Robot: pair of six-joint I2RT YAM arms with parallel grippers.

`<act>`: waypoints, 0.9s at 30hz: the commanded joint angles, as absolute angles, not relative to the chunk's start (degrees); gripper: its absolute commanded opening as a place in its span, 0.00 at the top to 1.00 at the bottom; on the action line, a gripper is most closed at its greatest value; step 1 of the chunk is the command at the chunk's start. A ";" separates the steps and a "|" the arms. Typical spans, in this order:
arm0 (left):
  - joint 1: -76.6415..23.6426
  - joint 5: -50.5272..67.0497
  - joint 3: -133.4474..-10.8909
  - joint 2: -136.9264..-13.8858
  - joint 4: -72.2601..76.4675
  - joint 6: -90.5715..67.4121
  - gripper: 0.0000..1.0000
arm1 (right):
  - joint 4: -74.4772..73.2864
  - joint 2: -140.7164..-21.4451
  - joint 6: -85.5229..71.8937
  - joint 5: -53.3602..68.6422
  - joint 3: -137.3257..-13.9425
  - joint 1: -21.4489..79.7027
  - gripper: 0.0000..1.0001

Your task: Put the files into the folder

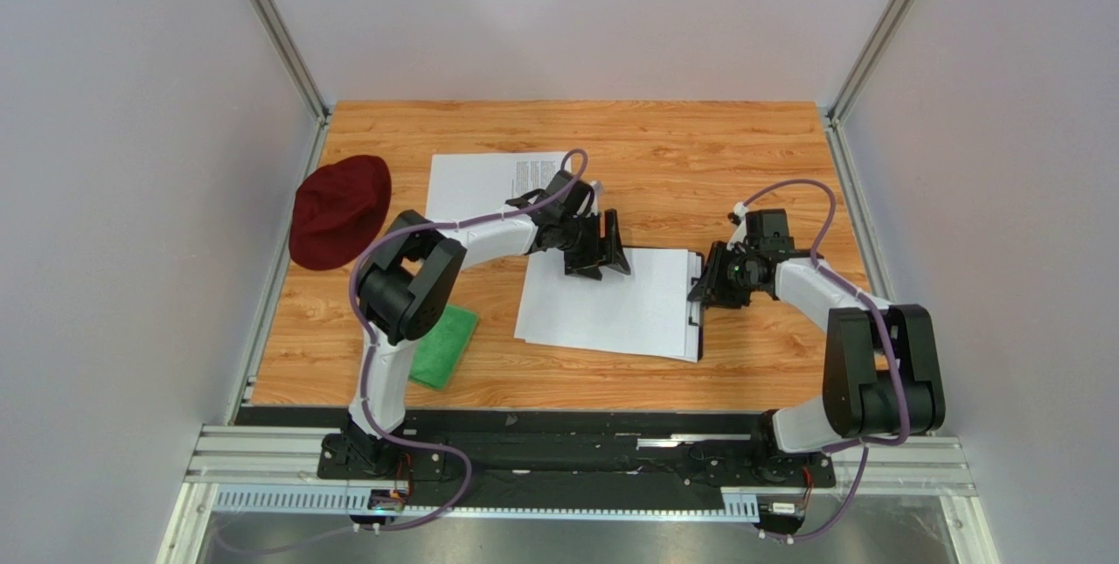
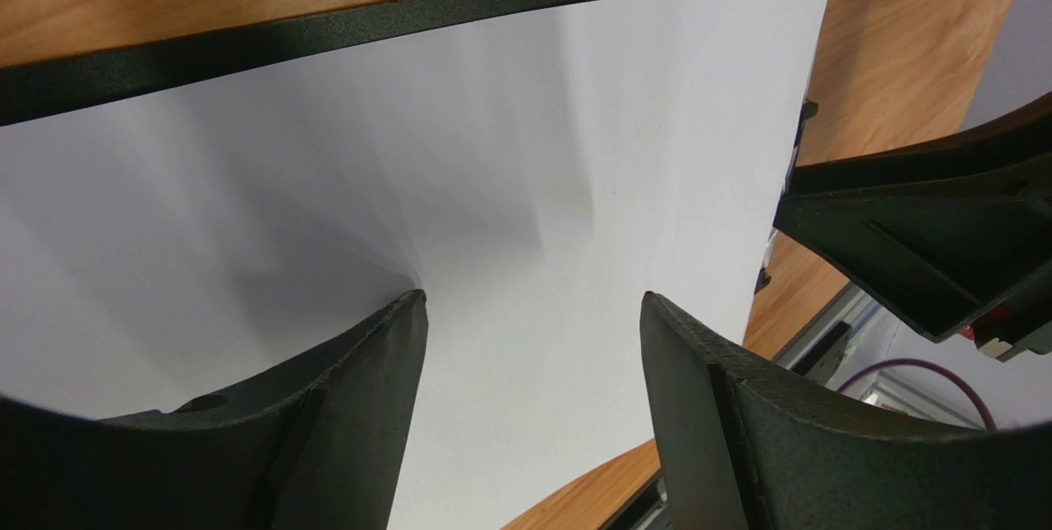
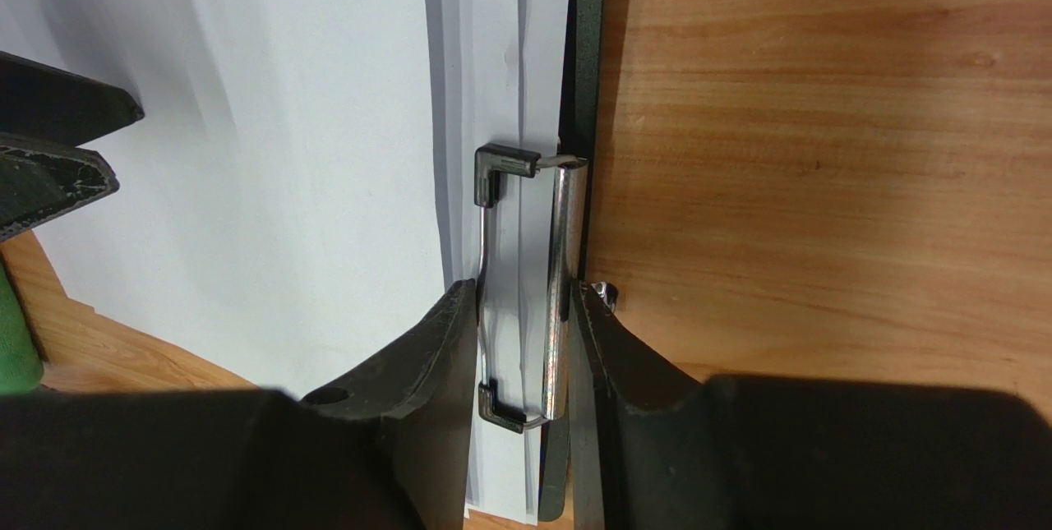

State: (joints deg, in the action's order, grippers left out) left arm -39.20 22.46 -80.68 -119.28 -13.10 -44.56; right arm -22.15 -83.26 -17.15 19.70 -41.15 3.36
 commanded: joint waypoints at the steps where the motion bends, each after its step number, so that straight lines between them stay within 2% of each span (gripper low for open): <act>1: -40.43 23.46 -80.85 -115.67 -15.73 -43.07 0.23 | -28.38 -82.61 -14.77 18.29 -45.52 3.96 1.00; 9: -40.43 24.44 -82.35 -107.32 -19.42 -40.79 0.18 | -26.99 -83.58 -14.24 18.46 -44.56 3.96 1.00; 17: -39.82 16.00 -77.09 -98.09 -28.38 -33.49 0.15 | -27.16 -83.06 -14.15 18.90 -44.65 3.96 1.00; 19: -39.12 13.90 -75.16 -95.29 -29.35 -32.79 0.10 | -27.16 -83.06 -13.98 18.63 -44.65 3.95 1.00; 27: -34.81 3.96 -68.92 -92.55 -35.33 -31.81 0.08 | -26.81 -83.14 -14.24 19.34 -44.47 3.87 1.00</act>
